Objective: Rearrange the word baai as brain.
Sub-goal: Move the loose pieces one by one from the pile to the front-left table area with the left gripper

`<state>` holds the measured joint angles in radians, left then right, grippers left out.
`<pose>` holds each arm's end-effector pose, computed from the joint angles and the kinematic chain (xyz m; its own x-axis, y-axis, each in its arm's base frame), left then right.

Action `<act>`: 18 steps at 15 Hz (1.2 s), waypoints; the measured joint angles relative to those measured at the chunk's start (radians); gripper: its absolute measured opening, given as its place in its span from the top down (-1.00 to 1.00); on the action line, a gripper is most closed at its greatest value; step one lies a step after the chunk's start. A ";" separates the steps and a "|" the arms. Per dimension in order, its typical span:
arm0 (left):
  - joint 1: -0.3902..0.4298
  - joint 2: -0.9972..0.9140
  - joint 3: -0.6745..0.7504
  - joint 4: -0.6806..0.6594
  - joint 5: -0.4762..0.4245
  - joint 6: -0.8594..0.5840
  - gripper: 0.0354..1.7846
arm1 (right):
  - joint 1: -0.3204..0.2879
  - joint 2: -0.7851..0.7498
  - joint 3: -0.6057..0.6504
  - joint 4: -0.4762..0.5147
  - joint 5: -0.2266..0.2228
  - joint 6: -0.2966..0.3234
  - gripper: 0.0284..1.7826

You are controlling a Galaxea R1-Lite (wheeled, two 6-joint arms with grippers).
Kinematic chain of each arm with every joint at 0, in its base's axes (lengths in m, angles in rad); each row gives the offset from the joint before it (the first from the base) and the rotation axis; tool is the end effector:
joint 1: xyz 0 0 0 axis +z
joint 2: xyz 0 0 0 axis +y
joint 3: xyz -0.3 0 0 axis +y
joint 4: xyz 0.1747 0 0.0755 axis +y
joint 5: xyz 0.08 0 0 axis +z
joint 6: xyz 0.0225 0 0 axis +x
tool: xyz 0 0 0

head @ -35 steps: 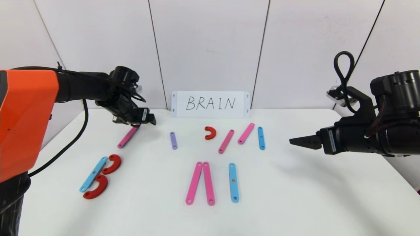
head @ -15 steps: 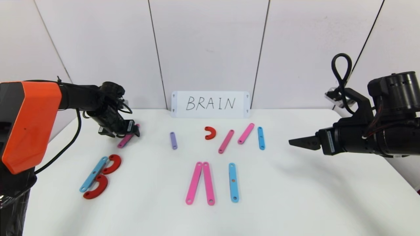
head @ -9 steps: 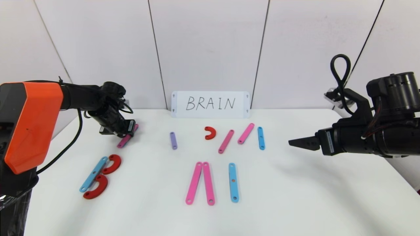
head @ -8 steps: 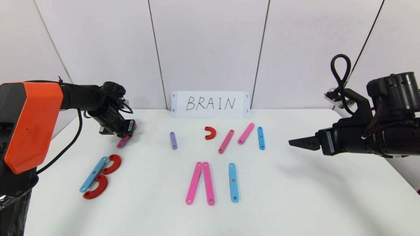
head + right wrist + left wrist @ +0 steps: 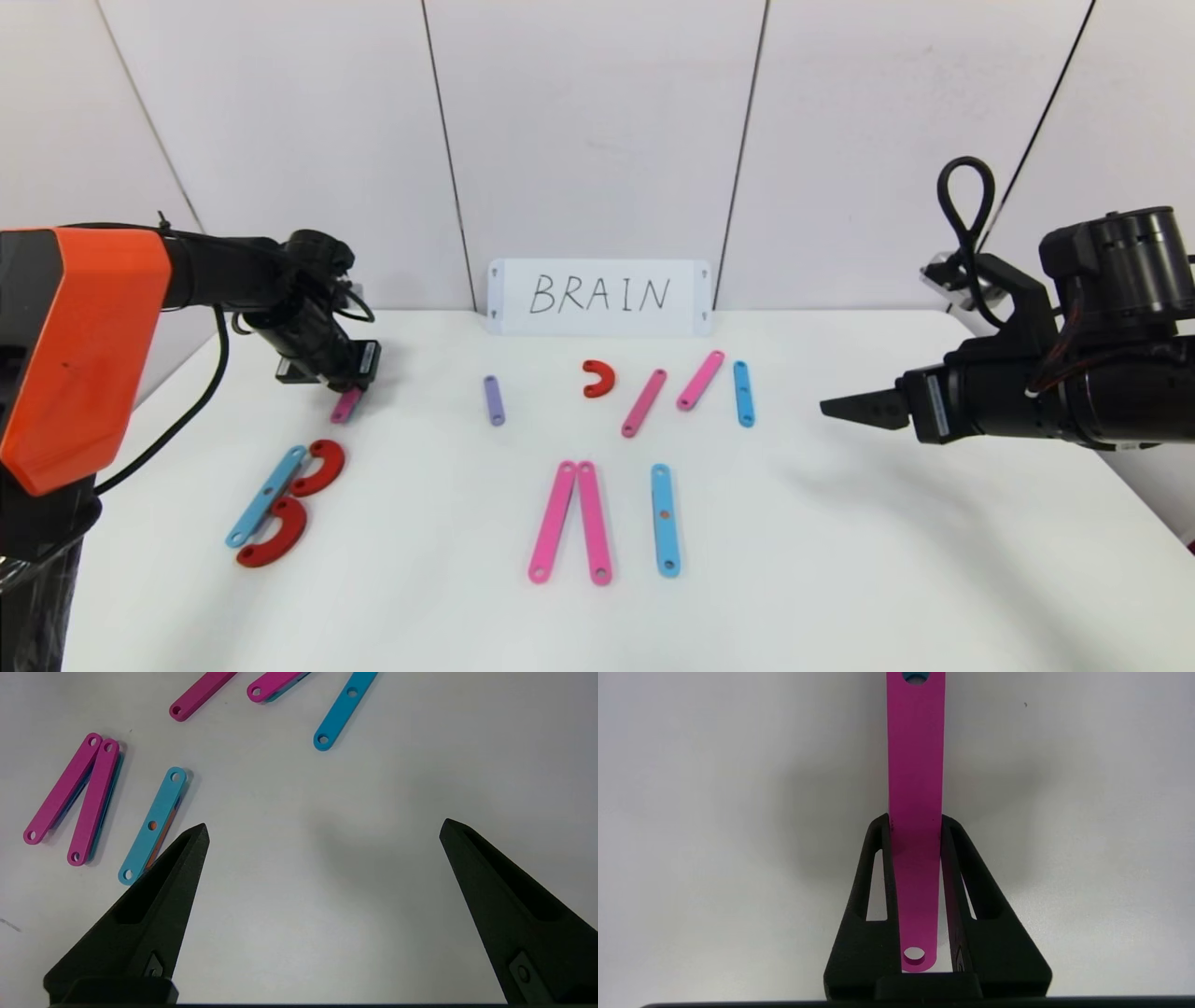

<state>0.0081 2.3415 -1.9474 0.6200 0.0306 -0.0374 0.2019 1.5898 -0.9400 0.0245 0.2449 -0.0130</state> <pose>0.4534 0.0044 0.1308 0.5279 0.0349 -0.8486 -0.0560 0.9984 0.0062 0.2634 0.0595 0.1908 0.6938 0.3895 -0.6057 -0.3880 0.9108 0.1412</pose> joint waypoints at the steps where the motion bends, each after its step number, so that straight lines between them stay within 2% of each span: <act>1: -0.003 -0.022 0.010 0.008 0.000 -0.001 0.69 | 0.000 0.001 0.000 0.000 0.000 0.000 -0.94; 3: -0.015 -0.077 0.040 0.024 0.000 -0.005 0.69 | 0.000 0.004 0.000 -0.006 0.000 0.000 -0.94; 8: -0.072 -0.262 0.225 0.030 0.001 -0.085 0.69 | 0.003 0.017 0.038 -0.130 -0.011 0.003 -0.94; 12: -0.130 -0.385 0.402 0.015 0.003 -0.137 0.69 | 0.006 0.023 0.042 -0.134 -0.013 0.004 -0.94; 18: -0.217 -0.456 0.687 -0.141 0.006 -0.164 0.69 | 0.008 0.026 0.043 -0.134 -0.013 0.004 -0.94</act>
<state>-0.2091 1.8857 -1.2609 0.4791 0.0370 -0.2015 0.2096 1.6155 -0.8972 -0.1096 0.2321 -0.0089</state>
